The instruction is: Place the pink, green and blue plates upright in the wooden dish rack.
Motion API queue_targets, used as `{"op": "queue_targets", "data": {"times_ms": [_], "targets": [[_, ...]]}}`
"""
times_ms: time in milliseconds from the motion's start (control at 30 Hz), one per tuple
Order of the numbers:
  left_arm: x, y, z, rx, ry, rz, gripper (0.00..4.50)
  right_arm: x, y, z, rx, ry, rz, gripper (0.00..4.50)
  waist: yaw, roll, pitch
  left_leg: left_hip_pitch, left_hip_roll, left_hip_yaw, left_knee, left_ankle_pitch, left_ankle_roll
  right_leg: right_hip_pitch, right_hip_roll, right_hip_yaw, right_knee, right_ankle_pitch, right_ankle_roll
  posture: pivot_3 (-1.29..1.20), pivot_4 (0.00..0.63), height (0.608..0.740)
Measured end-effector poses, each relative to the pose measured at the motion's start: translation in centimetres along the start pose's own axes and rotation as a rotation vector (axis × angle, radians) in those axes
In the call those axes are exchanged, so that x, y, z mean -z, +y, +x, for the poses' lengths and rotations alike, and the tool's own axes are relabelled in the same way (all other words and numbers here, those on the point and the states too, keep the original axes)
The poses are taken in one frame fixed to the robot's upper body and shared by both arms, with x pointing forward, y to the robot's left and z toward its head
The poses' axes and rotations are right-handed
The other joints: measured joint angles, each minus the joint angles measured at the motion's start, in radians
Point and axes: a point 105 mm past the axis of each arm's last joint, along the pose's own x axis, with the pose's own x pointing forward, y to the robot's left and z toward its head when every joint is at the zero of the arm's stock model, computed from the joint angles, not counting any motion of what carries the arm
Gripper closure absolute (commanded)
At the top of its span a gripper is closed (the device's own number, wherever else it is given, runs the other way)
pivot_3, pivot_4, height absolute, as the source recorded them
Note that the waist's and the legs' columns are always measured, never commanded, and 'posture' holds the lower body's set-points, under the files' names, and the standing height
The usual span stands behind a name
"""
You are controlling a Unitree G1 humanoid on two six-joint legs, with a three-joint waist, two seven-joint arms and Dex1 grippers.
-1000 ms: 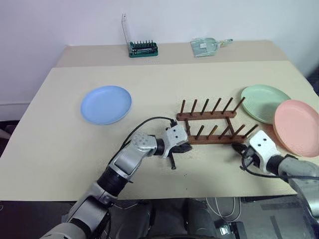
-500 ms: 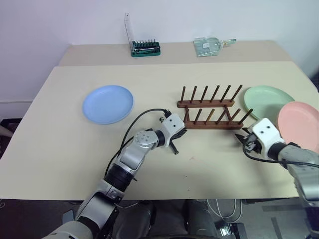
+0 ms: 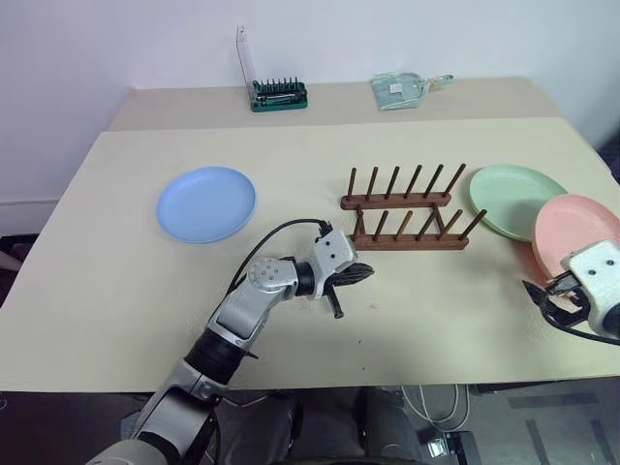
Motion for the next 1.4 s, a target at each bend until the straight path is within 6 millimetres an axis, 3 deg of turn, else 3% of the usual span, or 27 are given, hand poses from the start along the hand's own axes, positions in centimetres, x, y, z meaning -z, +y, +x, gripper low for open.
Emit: {"op": "queue_targets", "data": {"times_ms": [100, 267, 433, 533, 633, 733, 767, 867, 1033, 1233, 1400], "targets": [[0.0, 0.1, 0.0, -0.005, 0.001, 0.0, 4.5, 1.7, 0.4, 1.6, 0.031, 0.055, -0.062, 1.8, 0.001, 0.0, 0.0, 0.0, 0.0, 0.0, 0.0, 0.002, -0.004, 0.0, 0.0, 0.0, 0.0, 0.0, 0.0, 0.0, 0.15, 0.74], [0.2, 0.6, -0.6, -0.042, 0.001, -0.002, 4.5, 1.7, -0.4, 2.3, 0.091, 0.051, -0.118, 4.35, 0.001, 0.0, 0.0, 0.0, 0.0, 0.0, 0.0, 0.003, -0.005, 0.0, 0.0, 0.0, 0.0, 0.0, 0.0, 0.0, 0.15, 0.74], [0.4, 0.1, -0.9, -0.044, -0.005, -0.029, 4.5, 1.6, -1.2, 2.0, 0.127, 0.059, -0.171, 4.43, 0.001, 0.001, 0.0, 0.0, 0.0, 0.0, 0.0, 0.002, -0.004, 0.0, 0.0, 0.0, 0.0, 0.0, 0.0, 0.0, 0.15, 0.74], [0.2, 0.1, -1.0, -0.051, -0.014, -0.036, 4.5, 0.0, -2.0, 1.3, 0.117, 0.021, -0.223, 4.43, 0.001, 0.002, 0.0, 0.0, 0.0, 0.0, 0.0, 0.002, -0.004, 0.0, 0.0, 0.001, 0.0, 0.0, 0.0, 0.0, 0.15, 0.74], [0.1, 0.3, -1.2, -0.064, -0.017, -0.042, 4.5, -4.8, -3.5, 0.0, 0.109, -0.153, -0.209, 4.43, -0.006, 0.002, 0.0, 0.0, 0.0, 0.001, 0.0, 0.002, -0.003, 0.0, 0.0, 0.001, 0.0, 0.0, 0.0, 0.0, 0.15, 0.74], [0.1, 0.6, -1.6, -0.078, -0.022, -0.049, 4.5, -12.4, -4.1, -2.2, 0.007, -0.481, 0.013, 4.43, -0.007, 0.001, 0.001, 0.0, 0.001, 0.001, -0.001, 0.0, -0.001, 0.0, 0.001, 0.001, 0.0, 0.0, 0.0, 0.0, 0.15, 0.74], [0.0, 0.7, -1.7, -0.083, -0.022, -0.048, 4.5, -15.3, -3.7, -3.4, -0.084, -0.624, 0.122, 4.43, -0.004, 0.001, 0.001, 0.0, 0.002, 0.0, 0.0, 0.0, 0.0, 0.0, 0.002, 0.001, -0.001, 0.0, -0.001, 0.0, 0.15, 0.74], [0.1, 1.1, -1.9, -0.096, -0.021, -0.048, 4.5, -20.4, -1.1, -6.4, -0.401, -0.875, 0.29, 4.43, 0.007, -0.002, 0.002, -0.001, 0.001, -0.004, 0.0, 0.0, 0.0, 0.002, 0.001, -0.002, -0.003, 0.001, -0.001, 0.0, 0.15, 0.74], [0.1, 1.6, -2.3, -0.122, -0.019, -0.048, 4.5, -21.3, -0.1, -6.3, -0.635, -0.899, 0.474, 4.43, 0.02, -0.001, 0.001, -0.003, 0.0, -0.002, 0.0, 0.0, 0.0, 0.004, 0.0, -0.002, -0.014, 0.005, 0.0, 0.0, 0.15, 0.74], [-0.4, 2.0, -3.0, -0.149, -0.035, -0.056, 4.5, -19.6, -0.1, -3.7, -0.638, -0.795, 0.572, 4.43, 0.023, 0.0, 0.0, -0.004, 0.0, 0.0, -0.002, 0.0, 0.001, 0.001, 0.0, -0.002, -0.015, 0.005, 0.001, 0.0, 0.15, 0.74], [-0.5, 0.8, -3.3, -0.104, -0.055, -0.095, 4.5, -18.2, -0.2, -2.8, -0.623, -0.751, 0.615, 4.43, 0.022, 0.0, 0.0, -0.004, 0.001, 0.001, -0.001, 0.0, 0.0, 0.001, 0.0, -0.001, -0.014, 0.006, 0.001, 0.0, 0.15, 0.74]]}}
